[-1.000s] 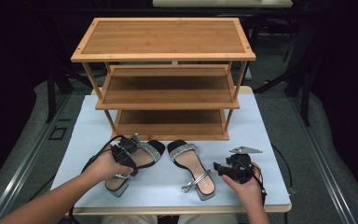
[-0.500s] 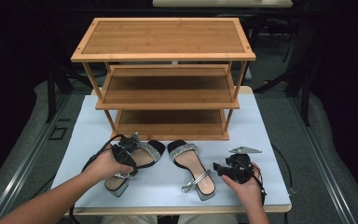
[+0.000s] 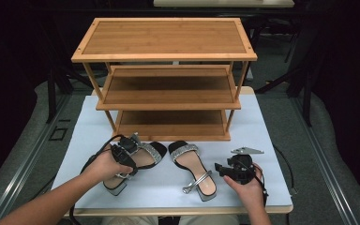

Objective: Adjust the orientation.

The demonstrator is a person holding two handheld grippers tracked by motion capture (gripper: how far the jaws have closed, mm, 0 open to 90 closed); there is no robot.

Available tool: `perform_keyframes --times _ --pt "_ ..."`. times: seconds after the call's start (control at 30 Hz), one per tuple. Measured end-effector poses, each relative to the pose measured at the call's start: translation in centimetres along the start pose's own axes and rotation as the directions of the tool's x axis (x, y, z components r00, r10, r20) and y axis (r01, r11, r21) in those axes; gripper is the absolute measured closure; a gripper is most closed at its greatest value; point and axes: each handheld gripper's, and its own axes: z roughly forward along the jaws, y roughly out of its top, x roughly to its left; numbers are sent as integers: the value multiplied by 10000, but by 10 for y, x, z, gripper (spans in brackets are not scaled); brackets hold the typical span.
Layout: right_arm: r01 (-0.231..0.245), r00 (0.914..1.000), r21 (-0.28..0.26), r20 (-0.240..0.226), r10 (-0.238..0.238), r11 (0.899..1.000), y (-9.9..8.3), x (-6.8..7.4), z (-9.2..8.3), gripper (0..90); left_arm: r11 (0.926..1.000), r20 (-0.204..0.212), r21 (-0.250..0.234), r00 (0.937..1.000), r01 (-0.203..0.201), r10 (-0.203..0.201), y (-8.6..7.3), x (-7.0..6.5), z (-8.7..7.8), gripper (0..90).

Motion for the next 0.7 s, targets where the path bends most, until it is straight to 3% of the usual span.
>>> perform_keyframes --times 0.23,0.7 --pt "16 10000 79 -69 -15 10000 0 0 0 403 9999 -57 -62 10000 -80 80 -1 1 -2 416" --pt "-61 10000 100 -66 62 9999 -1 -1 1 403 9985 401 -523 9991 143 -122 -7 9 -10 425"
